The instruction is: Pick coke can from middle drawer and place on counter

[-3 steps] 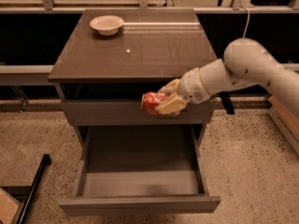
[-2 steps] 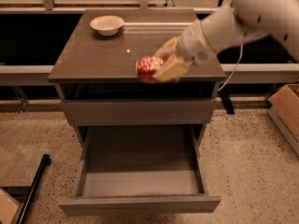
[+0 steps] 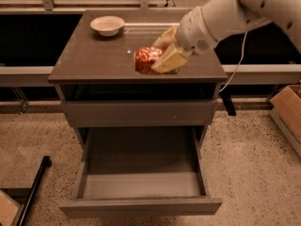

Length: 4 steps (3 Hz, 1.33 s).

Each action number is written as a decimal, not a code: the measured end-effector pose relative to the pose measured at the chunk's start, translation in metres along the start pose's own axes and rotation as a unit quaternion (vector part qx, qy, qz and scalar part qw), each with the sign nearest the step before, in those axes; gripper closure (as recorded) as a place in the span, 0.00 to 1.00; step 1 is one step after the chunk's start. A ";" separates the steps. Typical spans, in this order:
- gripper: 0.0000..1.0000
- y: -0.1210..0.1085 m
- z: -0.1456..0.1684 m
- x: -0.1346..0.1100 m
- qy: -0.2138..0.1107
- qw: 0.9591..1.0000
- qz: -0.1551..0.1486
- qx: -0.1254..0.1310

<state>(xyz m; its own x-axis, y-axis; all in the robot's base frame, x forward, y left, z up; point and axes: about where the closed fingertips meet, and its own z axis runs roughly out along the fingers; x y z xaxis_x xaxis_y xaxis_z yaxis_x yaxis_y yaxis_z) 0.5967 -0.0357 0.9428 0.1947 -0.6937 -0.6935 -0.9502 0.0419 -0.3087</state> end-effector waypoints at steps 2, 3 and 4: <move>1.00 -0.047 0.042 0.053 0.014 0.994 0.057 0.093; 1.00 -0.087 0.050 0.069 0.035 0.987 0.064 0.143; 0.83 -0.122 0.061 0.085 0.054 0.981 0.068 0.171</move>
Offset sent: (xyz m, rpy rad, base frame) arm 0.1219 -0.0285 -0.0690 0.0482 -0.1181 -0.3928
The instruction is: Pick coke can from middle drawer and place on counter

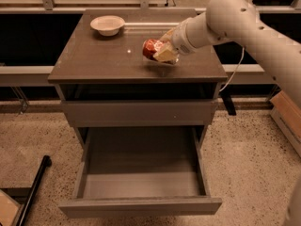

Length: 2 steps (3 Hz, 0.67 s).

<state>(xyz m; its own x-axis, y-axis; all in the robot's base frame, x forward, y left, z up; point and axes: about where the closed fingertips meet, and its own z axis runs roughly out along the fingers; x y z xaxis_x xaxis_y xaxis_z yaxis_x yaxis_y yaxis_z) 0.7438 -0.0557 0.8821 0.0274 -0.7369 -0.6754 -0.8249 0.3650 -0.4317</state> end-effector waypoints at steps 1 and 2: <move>0.54 -0.029 0.022 0.006 -0.005 1.000 0.007 0.013; 0.29 -0.025 0.023 0.005 -0.005 1.000 0.006 0.009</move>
Offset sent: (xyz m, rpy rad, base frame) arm 0.0297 -0.0012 -0.0065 0.0103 -0.0075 -0.0153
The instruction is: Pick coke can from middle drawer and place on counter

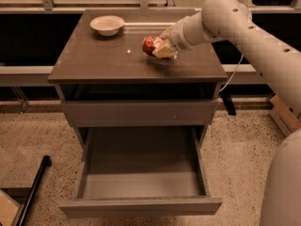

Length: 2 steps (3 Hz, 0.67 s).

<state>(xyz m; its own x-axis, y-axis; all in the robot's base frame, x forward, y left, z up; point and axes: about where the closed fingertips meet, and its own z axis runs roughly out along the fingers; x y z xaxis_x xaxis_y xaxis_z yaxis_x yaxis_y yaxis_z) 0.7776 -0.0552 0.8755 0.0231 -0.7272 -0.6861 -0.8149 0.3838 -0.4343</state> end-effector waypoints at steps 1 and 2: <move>0.07 0.001 0.002 0.000 0.000 1.000 0.000 -0.002; 0.00 0.003 0.004 0.000 0.000 1.000 0.000 -0.004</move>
Offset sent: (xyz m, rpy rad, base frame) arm 0.0002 0.0019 -0.0018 0.0002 0.0025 0.0027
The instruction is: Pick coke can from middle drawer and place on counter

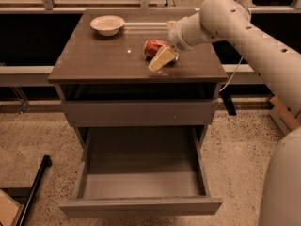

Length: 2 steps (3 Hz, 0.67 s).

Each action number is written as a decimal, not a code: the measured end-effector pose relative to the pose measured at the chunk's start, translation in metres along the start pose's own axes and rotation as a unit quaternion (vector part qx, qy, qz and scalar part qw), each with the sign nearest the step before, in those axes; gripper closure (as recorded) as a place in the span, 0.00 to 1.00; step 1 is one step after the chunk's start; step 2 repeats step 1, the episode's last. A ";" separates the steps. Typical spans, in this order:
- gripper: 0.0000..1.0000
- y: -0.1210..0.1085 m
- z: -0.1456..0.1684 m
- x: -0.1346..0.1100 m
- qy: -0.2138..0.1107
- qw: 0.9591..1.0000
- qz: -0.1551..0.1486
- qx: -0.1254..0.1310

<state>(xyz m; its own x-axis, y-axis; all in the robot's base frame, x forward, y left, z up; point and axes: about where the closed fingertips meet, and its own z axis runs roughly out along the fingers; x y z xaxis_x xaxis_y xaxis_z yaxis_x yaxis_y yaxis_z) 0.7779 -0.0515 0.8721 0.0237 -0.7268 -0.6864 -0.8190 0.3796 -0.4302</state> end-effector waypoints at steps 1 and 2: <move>0.00 0.000 0.000 0.000 0.000 1.000 0.000 0.000; 0.00 0.000 0.000 0.000 0.000 1.000 0.000 0.000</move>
Offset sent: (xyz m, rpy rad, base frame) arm 0.0000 0.0000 0.0000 0.0000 0.0000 0.0000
